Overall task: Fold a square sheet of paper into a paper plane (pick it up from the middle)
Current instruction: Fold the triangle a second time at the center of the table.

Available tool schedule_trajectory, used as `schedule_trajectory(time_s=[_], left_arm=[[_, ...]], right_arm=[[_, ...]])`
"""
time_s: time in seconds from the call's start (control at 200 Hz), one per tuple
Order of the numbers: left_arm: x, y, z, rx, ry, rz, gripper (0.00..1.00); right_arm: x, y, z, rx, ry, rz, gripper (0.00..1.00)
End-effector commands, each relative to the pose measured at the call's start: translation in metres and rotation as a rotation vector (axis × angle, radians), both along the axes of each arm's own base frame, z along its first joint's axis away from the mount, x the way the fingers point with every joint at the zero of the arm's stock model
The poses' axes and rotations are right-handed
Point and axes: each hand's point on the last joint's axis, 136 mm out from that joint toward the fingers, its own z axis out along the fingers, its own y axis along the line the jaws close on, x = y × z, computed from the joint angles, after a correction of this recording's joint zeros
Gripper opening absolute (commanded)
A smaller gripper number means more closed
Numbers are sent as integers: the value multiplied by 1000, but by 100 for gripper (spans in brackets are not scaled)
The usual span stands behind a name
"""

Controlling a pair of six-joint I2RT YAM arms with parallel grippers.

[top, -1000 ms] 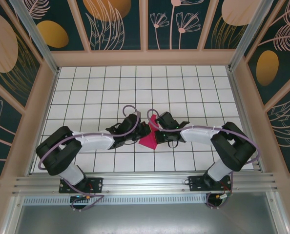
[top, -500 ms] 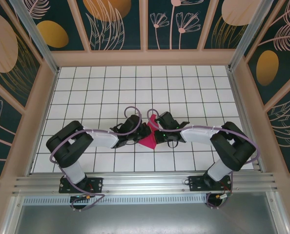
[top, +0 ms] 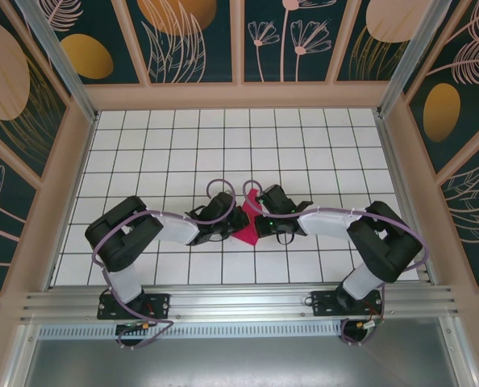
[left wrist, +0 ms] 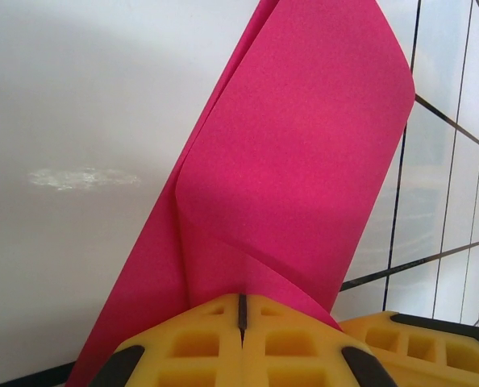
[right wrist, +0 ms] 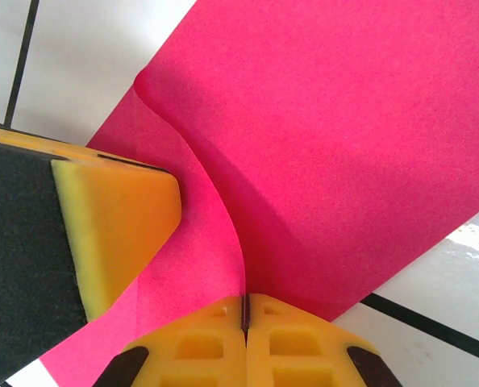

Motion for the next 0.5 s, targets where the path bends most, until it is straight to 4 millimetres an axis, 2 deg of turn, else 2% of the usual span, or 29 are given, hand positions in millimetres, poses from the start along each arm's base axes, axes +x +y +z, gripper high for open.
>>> schedule_trajectory(time_s=[0.0, 0.095, 0.18, 0.22, 0.27, 0.345, 0.45, 0.495], left_arm=[[-6, 14, -21, 44, 45, 23, 1], [-8, 15, -22, 47, 46, 14, 1], [-8, 16, -21, 61, 40, 9, 1], [-8, 18, -21, 67, 38, 9, 1], [-9, 17, -21, 65, 37, 4, 1], [-9, 17, -21, 69, 34, -3, 1], [-8, 15, -20, 64, 32, -6, 0], [-8, 15, -19, 63, 30, -7, 0]], right_arm=[[-5, -1, -9, 3, 51, -14, 5], [0, 1, 0, 18, 35, -33, 8], [6, 2, 17, 53, 4, -60, 11], [9, 0, 26, 68, -11, -79, 19], [12, -2, 38, 98, -26, -100, 21], [12, -5, 52, 149, -36, -126, 30], [4, -7, 66, 219, -33, -138, 30], [-4, -1, 71, 284, -7, -121, 25]])
